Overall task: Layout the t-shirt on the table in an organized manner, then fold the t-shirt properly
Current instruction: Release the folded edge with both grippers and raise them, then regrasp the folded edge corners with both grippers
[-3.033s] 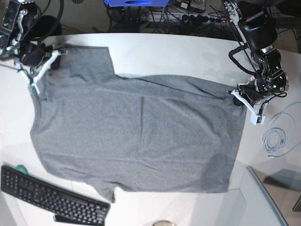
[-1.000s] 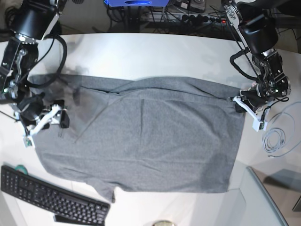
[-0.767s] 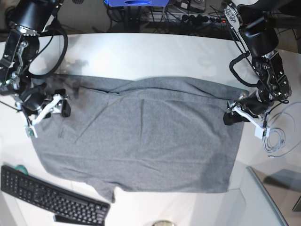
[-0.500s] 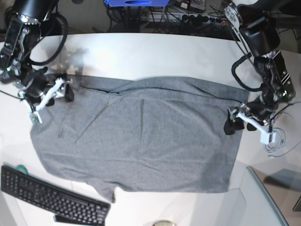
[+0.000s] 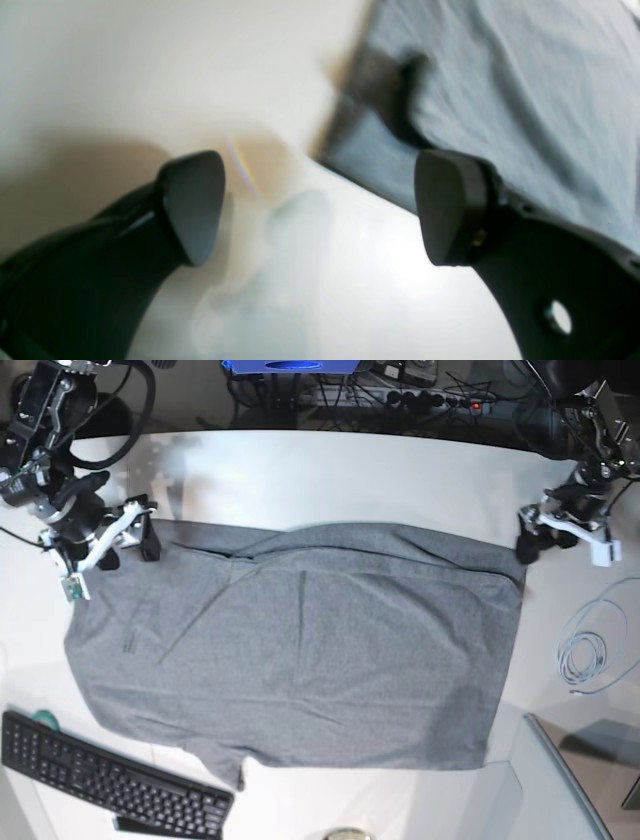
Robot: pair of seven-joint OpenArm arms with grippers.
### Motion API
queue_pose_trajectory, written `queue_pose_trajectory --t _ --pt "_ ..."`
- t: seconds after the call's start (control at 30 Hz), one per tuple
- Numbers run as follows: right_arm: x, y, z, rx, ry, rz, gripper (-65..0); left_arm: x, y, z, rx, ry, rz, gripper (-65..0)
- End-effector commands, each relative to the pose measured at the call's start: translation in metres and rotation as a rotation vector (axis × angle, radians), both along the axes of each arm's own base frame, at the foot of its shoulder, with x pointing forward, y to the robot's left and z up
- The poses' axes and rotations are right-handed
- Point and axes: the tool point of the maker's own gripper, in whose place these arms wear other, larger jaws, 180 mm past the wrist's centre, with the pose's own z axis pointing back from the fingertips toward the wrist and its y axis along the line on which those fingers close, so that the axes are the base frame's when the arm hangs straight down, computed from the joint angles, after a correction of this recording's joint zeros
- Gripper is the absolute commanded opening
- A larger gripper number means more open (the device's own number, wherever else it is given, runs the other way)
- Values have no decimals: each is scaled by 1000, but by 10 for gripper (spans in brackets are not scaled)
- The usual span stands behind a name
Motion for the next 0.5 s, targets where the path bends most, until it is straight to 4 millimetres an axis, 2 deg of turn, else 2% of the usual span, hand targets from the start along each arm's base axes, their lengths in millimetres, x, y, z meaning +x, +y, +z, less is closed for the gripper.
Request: queue_pose_trajectory --t 0.0,0.27,0.3,0.4,0.47 --pt "9 -3 11 -1 -48 4 -278 15 4 17 15 -69 -8 -81" --pt "7 -5 10 -7 -44 4 -278 10 1 -5 -40 -21 16 -87" --pt "7 -5 10 -8 -43 4 -278 9 1 -7 -45 -16 19 -104" --pt "7 -5 10 -8 -43 4 -279 6 2 -14 -63 -12 41 -224" --pt "7 -5 10 -8 -43 4 -279 11 5 -16 -77 -46 79 -278"
